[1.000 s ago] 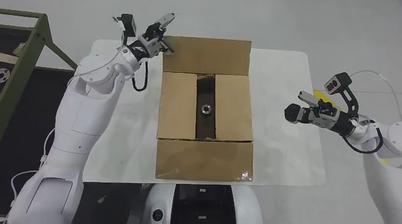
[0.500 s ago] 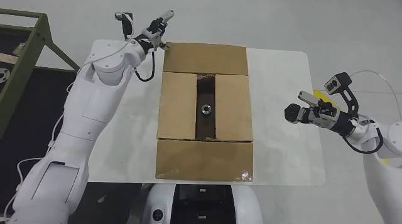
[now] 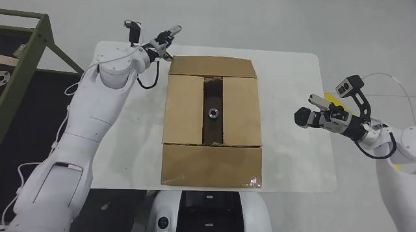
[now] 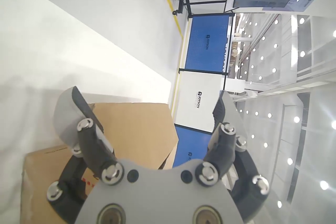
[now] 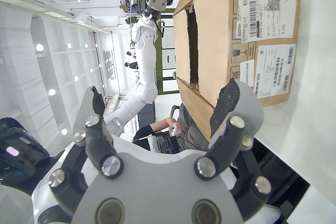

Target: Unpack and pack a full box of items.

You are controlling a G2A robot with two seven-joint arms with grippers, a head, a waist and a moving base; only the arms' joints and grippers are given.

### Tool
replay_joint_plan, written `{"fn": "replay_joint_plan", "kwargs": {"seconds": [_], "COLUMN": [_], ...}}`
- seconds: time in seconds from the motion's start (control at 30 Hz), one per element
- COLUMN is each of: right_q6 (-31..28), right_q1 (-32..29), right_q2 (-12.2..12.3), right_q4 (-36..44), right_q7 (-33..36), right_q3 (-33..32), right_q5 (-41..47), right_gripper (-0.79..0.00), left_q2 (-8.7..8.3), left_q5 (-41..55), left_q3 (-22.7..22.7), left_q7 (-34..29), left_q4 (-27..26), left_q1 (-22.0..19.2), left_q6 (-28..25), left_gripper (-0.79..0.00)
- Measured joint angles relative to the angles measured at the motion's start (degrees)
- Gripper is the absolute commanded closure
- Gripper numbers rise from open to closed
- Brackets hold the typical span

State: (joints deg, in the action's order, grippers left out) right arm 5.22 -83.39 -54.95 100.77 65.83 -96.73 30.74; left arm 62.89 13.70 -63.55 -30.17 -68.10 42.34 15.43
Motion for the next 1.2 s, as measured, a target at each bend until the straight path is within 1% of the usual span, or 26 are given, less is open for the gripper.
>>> {"fn": "replay_joint_plan", "kwargs": {"seconds": [0.2, 0.4, 0.57, 0.63, 0.73, 0.97, 1.07, 1.2], "right_q6": [0.00, 0.00, 0.00, 0.00, 0.00, 0.00, 0.00, 0.00], "right_q1": [0.00, 0.00, 0.00, 0.00, 0.00, 0.00, 0.00, 0.00], "right_q2": [0.00, 0.00, 0.00, 0.00, 0.00, 0.00, 0.00, 0.00], "right_q4": [0.00, 0.00, 0.00, 0.00, 0.00, 0.00, 0.00, 0.00], "right_q7": [0.00, 0.00, 0.00, 0.00, 0.00, 0.00, 0.00, 0.00], "right_q3": [0.00, 0.00, 0.00, 0.00, 0.00, 0.00, 0.00, 0.00], "right_q5": [0.00, 0.00, 0.00, 0.00, 0.00, 0.00, 0.00, 0.00], "right_gripper": [-0.785, -0.785, -0.785, -0.785, -0.785, -0.785, -0.785, -0.785], "left_q2": [-0.05, -0.11, -0.58, -0.89, -1.20, -2.23, -2.87, -3.86], "left_q5": [-3.68, -4.79, -5.89, -6.08, -5.47, -1.73, -1.08, -1.77], "left_q3": [0.89, 0.53, -0.39, -1.52, -3.62, -9.90, -12.99, -17.45], "left_q7": [-1.91, -3.10, -7.03, -8.13, -6.36, -6.61, -7.52, -8.91], "left_q4": [0.47, -0.24, -1.39, -1.90, -3.45, -8.93, -11.93, -15.96], "left_q1": [0.04, 0.49, 1.01, 1.28, 2.39, 5.75, 8.21, 12.71], "left_q6": [0.30, 0.44, -0.52, -1.00, -2.08, -4.12, -5.55, -8.53], "left_gripper": [-0.785, -0.785, -0.785, -0.785, -0.785, -0.785, -0.785, -0.785]}}
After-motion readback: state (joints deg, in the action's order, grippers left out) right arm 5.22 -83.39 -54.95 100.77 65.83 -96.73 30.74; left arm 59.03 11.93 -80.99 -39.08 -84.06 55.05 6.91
